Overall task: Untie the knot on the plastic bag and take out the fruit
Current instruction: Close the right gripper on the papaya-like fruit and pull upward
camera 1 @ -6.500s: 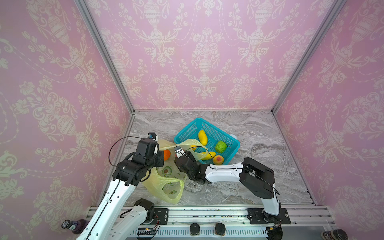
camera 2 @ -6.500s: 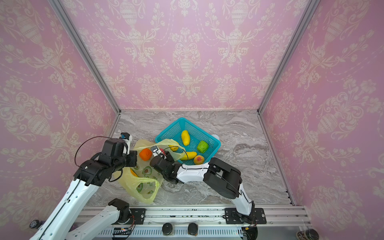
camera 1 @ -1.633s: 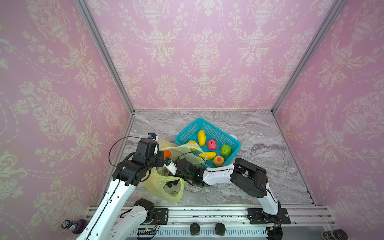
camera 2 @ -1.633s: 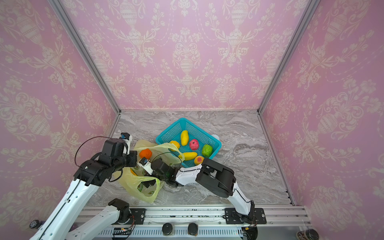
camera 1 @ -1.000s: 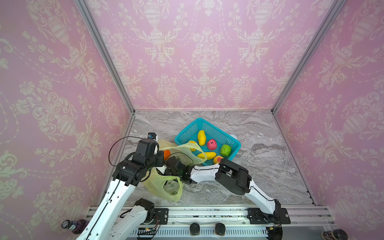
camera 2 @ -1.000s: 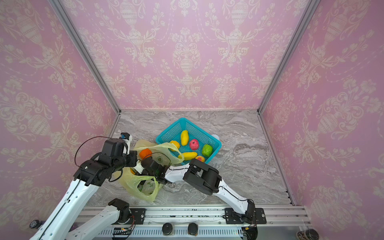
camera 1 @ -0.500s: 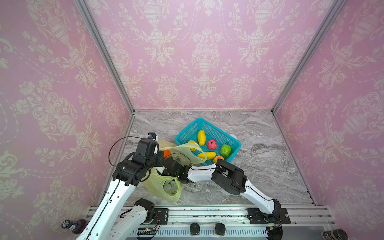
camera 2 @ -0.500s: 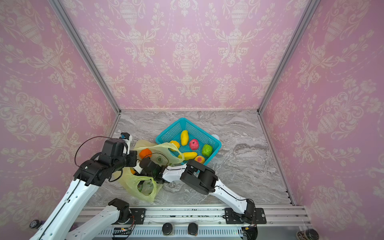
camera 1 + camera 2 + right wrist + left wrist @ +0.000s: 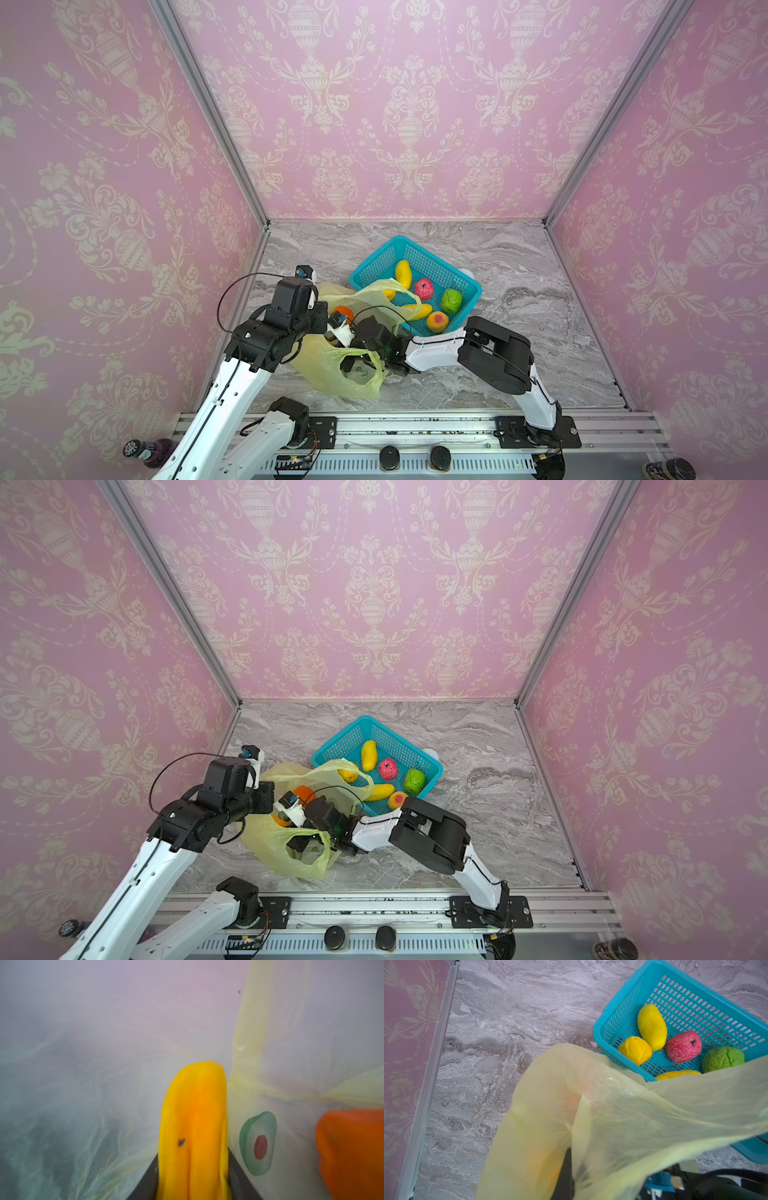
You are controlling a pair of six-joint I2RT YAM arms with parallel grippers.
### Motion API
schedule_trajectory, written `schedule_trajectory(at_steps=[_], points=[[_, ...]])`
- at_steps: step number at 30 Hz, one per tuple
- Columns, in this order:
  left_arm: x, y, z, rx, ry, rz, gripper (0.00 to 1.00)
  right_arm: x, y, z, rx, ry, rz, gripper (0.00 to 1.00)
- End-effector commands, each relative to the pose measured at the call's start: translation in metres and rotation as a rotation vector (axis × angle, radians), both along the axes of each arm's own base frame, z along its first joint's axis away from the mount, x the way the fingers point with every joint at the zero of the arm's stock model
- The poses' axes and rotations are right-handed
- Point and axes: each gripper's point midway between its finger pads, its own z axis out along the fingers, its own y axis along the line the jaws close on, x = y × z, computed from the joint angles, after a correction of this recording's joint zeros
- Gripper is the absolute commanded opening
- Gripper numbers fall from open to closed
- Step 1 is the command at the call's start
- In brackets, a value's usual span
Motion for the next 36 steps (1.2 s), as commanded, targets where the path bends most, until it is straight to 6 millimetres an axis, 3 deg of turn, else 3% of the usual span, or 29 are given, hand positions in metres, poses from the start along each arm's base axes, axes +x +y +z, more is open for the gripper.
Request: schedule_trajectory(at_steps=[1,8,14,17,18,22,23,24,26,28,29,30,36], points=[[-0.002,-0.003,-0.001,-0.012,-0.002,-0.010,0.00,0.006,-0.013,0.034,0.110,-0.042,-0.028,0.32],[-0.002,-0.003,-0.001,-0.011,-0.004,-0.009,0.00,0.019,-0.029,0.032,0.152,-0.012,-0.064,0.34],[-0.002,-0.003,-0.001,-0.013,-0.004,-0.009,0.00,0.023,-0.028,0.025,0.146,-0.018,-0.061,0.49],[-0.002,-0.003,-0.001,-0.012,-0.003,-0.010,0.00,0.023,-0.025,0.026,0.149,-0.018,-0.053,0.32],[-0.002,-0.003,-0.001,-0.014,-0.003,-0.012,0.00,0.022,-0.024,0.026,0.147,-0.016,-0.047,0.34],[-0.002,-0.003,-0.001,-0.014,-0.004,-0.012,0.00,0.023,-0.020,0.025,0.141,-0.010,-0.041,0.66],[-0.002,-0.004,-0.001,-0.015,-0.004,-0.013,0.00,0.023,-0.020,0.024,0.142,-0.012,-0.040,0.68],[-0.002,-0.004,-0.001,-0.015,-0.003,-0.013,0.00,0.023,-0.020,0.025,0.142,-0.013,-0.038,0.63],[-0.002,-0.004,-0.001,-0.015,-0.003,-0.014,0.00,0.023,-0.019,0.024,0.137,-0.013,-0.037,0.29],[-0.002,-0.003,-0.001,-0.014,-0.003,-0.012,0.00,0.024,-0.018,0.024,0.132,-0.009,-0.038,0.18],[-0.002,-0.004,-0.001,-0.015,-0.004,-0.013,0.00,0.024,-0.018,0.023,0.131,-0.008,-0.038,0.17],[-0.002,-0.003,-0.001,-0.015,-0.005,-0.012,0.00,0.024,-0.018,0.024,0.133,-0.008,-0.039,0.19],[-0.002,-0.003,-0.001,-0.014,-0.003,-0.013,0.00,0.012,-0.008,0.007,0.054,-0.033,0.011,0.60]])
